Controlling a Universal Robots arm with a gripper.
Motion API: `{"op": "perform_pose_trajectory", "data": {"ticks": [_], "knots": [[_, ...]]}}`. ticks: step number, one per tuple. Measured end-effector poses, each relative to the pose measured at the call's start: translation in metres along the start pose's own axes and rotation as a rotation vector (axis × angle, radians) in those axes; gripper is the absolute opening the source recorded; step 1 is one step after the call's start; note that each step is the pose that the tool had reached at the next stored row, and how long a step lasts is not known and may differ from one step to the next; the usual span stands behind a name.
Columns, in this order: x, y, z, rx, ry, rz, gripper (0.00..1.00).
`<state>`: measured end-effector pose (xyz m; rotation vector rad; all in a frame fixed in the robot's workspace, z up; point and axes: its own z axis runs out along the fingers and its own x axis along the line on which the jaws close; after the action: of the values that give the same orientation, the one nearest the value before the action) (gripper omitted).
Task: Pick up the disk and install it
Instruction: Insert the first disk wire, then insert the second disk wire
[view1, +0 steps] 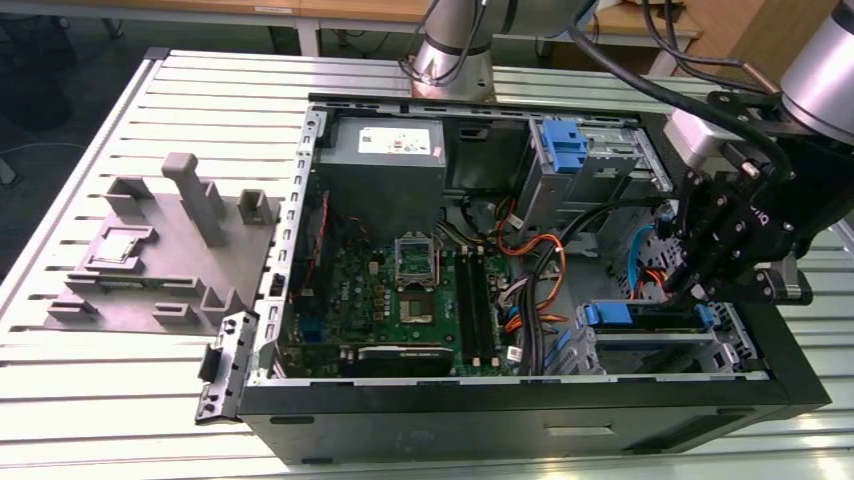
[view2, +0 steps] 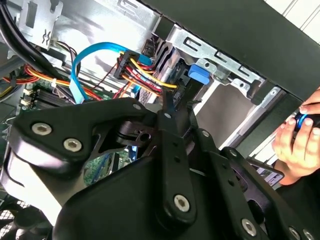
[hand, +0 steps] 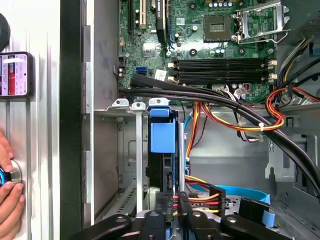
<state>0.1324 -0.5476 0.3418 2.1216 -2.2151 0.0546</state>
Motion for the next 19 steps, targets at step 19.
{"op": "perform_pose_trajectory", "data": {"ticks": [19], "knots": [[0.0001, 0.0, -0.001, -0.001, 0.0, 0.0, 0.1]]}}
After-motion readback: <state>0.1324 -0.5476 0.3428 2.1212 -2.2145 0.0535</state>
